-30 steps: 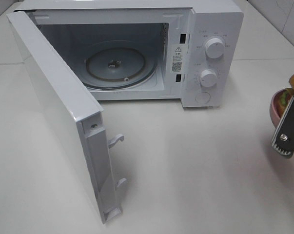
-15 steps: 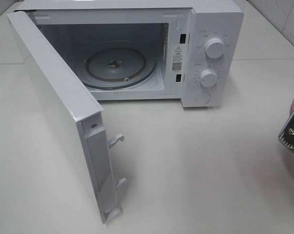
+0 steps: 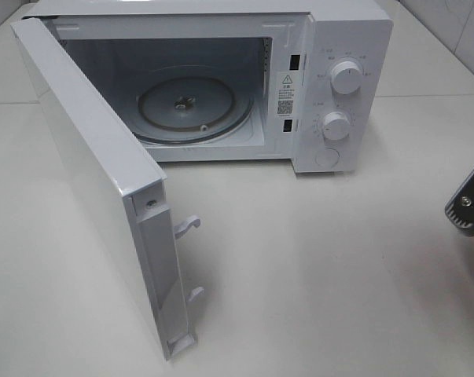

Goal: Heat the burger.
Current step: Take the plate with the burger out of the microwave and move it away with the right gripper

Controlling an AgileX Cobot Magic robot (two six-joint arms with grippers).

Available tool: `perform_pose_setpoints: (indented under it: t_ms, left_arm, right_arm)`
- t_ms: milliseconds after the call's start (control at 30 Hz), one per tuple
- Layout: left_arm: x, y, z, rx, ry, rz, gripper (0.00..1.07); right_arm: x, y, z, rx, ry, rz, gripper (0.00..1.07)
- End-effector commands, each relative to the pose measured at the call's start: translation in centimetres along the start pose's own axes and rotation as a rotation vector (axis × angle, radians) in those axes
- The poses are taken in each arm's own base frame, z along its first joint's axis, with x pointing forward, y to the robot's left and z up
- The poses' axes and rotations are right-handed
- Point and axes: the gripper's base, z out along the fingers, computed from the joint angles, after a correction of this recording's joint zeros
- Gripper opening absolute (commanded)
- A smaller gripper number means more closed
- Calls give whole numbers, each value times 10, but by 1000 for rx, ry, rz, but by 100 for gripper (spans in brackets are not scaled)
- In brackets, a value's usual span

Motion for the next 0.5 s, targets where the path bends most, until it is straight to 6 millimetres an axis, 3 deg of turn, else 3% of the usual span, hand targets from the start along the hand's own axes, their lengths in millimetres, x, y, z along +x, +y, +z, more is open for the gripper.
perform_pose_setpoints:
  t_ms: [33, 200, 500]
  left_arm:
    - [0, 0, 0, -4, -14, -1, 98]
    - [0, 0, 0, -4, -14, -1, 98]
    - [0, 0, 0, -4, -14, -1, 98]
  right_arm:
    - [-5, -2, 4, 44, 7, -11, 0]
    - [-18, 1, 12, 42, 48, 15, 0]
    - [-42, -17, 36, 68, 172, 163, 0]
